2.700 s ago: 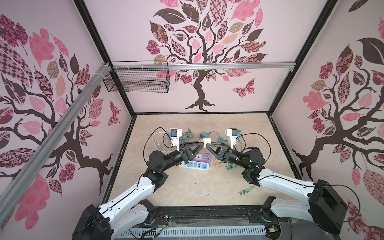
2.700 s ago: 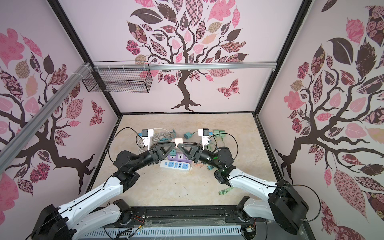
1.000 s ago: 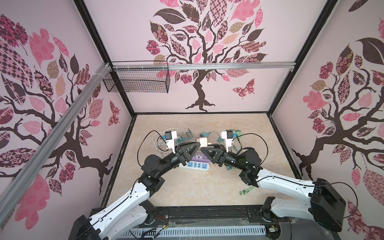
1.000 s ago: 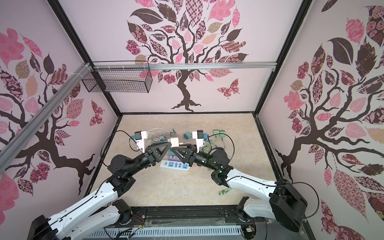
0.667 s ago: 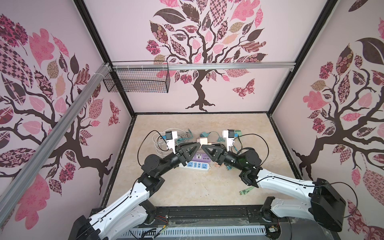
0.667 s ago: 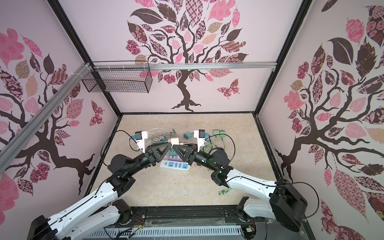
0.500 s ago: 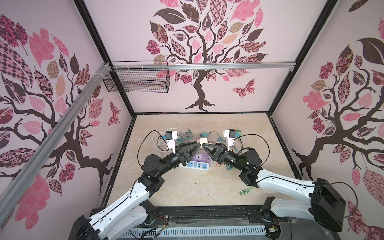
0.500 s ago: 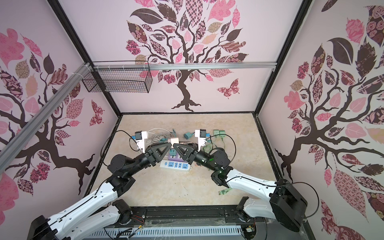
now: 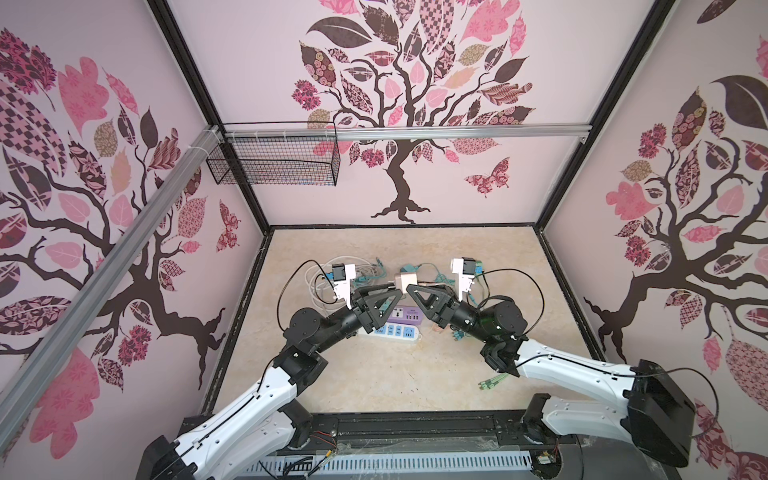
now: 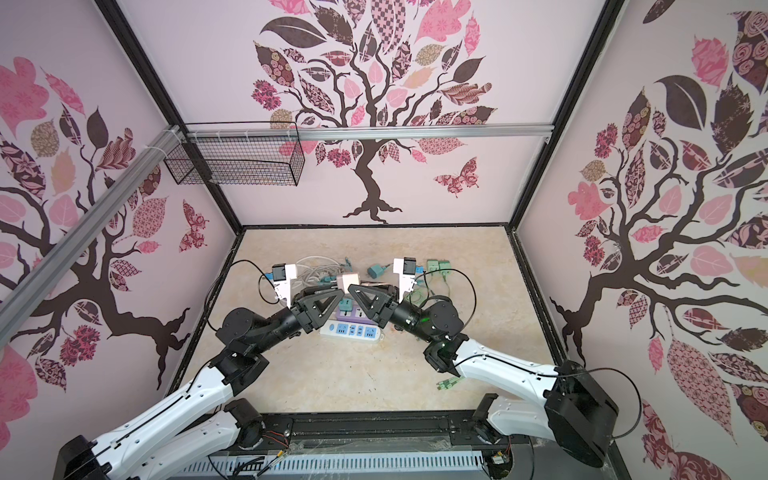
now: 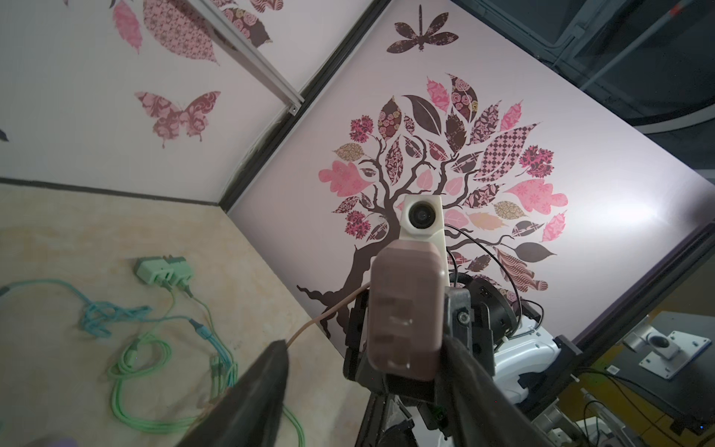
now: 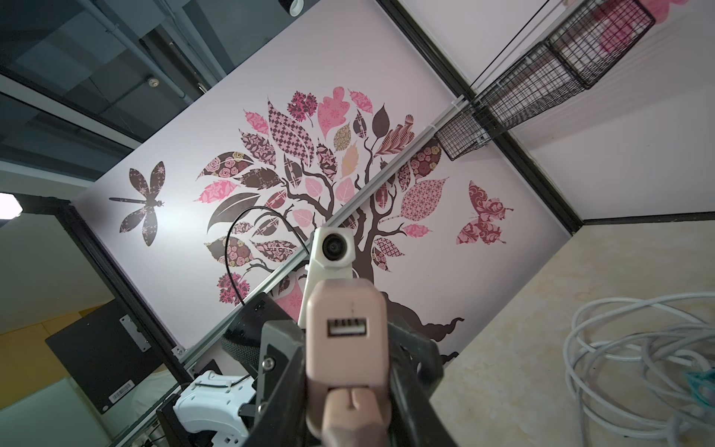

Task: Insert the plug
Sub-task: 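Open the left gripper off the pink charger while the right holds it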

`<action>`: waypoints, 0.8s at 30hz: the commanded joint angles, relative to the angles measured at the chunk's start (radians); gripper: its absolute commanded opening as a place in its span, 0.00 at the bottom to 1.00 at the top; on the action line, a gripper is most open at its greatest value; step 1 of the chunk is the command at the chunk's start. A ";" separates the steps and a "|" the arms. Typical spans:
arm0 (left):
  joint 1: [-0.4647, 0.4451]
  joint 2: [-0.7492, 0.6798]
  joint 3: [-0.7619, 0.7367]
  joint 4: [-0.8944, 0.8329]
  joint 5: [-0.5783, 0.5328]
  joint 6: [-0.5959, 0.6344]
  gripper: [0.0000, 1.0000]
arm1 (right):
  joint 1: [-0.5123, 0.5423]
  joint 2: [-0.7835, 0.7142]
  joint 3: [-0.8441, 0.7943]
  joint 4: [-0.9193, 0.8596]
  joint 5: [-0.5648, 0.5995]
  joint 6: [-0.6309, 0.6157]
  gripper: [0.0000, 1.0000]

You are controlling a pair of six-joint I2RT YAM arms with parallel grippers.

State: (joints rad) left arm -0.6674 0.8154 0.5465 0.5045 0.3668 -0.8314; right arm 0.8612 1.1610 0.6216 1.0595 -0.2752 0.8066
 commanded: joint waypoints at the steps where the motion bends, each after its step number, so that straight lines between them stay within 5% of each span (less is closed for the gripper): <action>1: 0.005 -0.075 0.035 -0.181 -0.061 0.085 0.77 | 0.001 -0.087 0.031 -0.104 0.031 -0.088 0.18; 13: 0.079 -0.220 0.112 -0.851 -0.278 0.251 0.77 | -0.128 -0.180 0.256 -1.001 -0.038 -0.567 0.16; 18: 0.155 -0.194 0.042 -0.871 -0.279 0.196 0.76 | -0.135 -0.084 0.371 -1.259 0.032 -0.755 0.15; 24: 0.164 -0.062 0.010 -0.833 -0.309 0.179 0.75 | -0.134 0.019 0.407 -1.342 0.151 -0.930 0.15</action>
State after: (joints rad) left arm -0.5098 0.7025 0.5823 -0.3267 0.0856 -0.6434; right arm 0.7250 1.1393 0.9829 -0.1768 -0.1951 0.0170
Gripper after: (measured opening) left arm 0.753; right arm 0.300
